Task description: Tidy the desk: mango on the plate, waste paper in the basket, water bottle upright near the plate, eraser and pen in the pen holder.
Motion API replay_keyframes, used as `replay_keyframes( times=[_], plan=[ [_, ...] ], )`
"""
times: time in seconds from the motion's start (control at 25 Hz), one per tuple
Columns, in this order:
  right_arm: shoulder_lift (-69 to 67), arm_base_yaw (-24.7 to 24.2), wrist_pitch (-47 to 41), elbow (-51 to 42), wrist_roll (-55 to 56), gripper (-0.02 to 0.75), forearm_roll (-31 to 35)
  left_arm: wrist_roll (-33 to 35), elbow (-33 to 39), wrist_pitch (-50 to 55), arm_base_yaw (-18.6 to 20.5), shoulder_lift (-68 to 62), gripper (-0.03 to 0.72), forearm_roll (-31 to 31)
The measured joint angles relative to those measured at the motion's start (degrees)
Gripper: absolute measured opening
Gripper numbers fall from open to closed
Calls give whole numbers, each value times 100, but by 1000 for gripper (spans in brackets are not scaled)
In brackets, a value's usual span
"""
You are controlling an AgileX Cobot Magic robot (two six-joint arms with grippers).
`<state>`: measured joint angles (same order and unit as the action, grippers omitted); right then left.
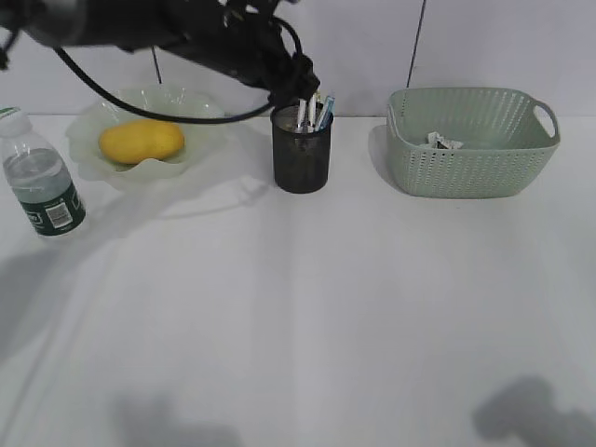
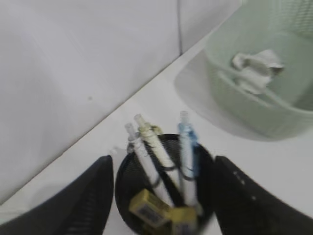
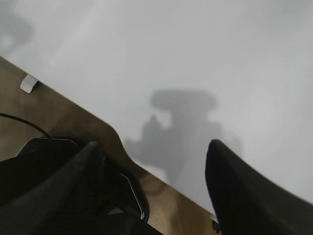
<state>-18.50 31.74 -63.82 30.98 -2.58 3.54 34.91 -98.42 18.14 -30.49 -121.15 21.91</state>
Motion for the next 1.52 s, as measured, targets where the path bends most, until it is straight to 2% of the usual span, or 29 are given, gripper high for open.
replay_keyframes(
  times=[0.2,0.28,0.6,0.68,0.8,1.0,1.24,1.52],
  plan=[
    [0,0,0,0,0,519,0,-39,0,1221,0,775,486,-34],
    [0,0,0,0,0,519,0,-246,0,1856,0,1122,486,-112],
    [0,0,0,0,-245,519,-33,-1847,-6,4746,0,2388,470,-1805],
    [0,0,0,0,-296,519,-137,-2118,27,5037,0,2660,450,-2064],
    [0,0,7,0,-333,519,-354,-2363,312,5118,0,3242,440,-2113],
    [0,0,104,-26,-340,519,-399,-2501,1430,5131,0,4454,449,-2118],
    [0,0,320,-213,-340,519,-399,-2509,3419,5052,0,6432,459,-2034],
    [0,0,361,-213,-340,519,-399,-2617,5621,4576,0,9198,460,-1615]
  ],
)
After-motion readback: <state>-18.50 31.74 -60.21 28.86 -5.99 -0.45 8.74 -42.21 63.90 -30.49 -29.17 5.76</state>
